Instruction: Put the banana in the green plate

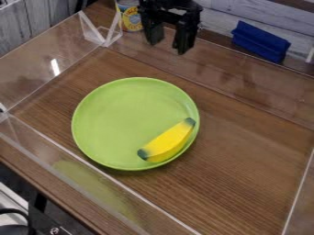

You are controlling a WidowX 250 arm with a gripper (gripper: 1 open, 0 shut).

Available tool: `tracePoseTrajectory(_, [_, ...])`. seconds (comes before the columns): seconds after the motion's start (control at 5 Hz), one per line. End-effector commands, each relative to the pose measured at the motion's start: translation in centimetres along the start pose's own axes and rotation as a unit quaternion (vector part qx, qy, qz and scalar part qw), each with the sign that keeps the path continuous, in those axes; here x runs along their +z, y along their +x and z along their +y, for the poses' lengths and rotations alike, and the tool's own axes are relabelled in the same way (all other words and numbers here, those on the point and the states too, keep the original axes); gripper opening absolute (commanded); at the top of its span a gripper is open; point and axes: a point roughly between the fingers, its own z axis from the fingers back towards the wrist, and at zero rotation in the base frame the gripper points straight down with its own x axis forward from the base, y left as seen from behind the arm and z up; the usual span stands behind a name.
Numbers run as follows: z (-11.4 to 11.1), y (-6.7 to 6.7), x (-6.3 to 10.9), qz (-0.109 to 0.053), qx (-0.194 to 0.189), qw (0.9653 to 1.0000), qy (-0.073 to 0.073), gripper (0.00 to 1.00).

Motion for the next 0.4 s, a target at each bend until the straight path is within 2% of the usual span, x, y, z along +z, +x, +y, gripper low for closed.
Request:
tracePoseTrajectory(0.0, [0.41, 0.52, 1.52, -0.022, 0.0, 0.9997, 0.005, 1.0])
tracePoseTrajectory(0.2, [0.36, 0.42, 1.5, -0.019, -0.002, 0.9998, 0.003, 1.0])
